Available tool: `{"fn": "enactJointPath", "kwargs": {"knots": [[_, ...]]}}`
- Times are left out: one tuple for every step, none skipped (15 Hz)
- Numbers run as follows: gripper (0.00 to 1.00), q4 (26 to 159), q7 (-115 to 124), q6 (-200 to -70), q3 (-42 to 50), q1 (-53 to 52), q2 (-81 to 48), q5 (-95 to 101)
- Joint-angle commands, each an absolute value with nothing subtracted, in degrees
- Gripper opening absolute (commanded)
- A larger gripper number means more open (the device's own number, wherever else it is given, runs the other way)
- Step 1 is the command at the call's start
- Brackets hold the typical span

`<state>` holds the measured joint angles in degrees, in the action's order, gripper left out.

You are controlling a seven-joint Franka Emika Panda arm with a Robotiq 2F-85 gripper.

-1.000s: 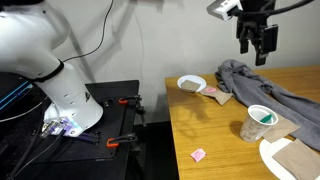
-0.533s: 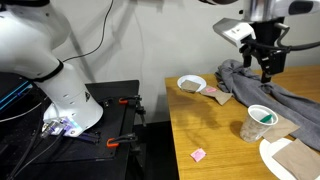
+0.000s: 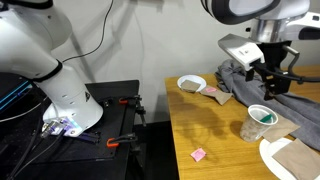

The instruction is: Take the green marker out of the cup and set it on the table

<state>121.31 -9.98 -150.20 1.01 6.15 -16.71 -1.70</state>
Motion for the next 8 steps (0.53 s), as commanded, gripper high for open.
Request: {"fn": "enactJointPath", "kwargs": {"knots": [[1.00, 121.27, -9.92, -150.10, 1.14, 6.01, -16.82, -1.69], [1.00, 121.27, -9.92, -150.10, 1.14, 6.00, -16.84, -1.69], [1.00, 121.27, -9.91, -150.10, 1.11, 5.92, -16.84, -1.69], [1.00, 121.27, -9.90, -150.10, 1.07, 5.84, -16.84, -1.68], [1.00, 121.27, -9.90, -150.10, 1.07, 5.84, -16.84, -1.68], [1.00, 121.27, -9.90, -150.10, 1.07, 5.85, -16.84, -1.68], [1.00, 121.27, -9.90, -150.10, 1.07, 5.84, -16.84, -1.68], [1.00, 120.99, -9.64, -149.93, 1.09, 5.72, -17.15, -1.59]]}}
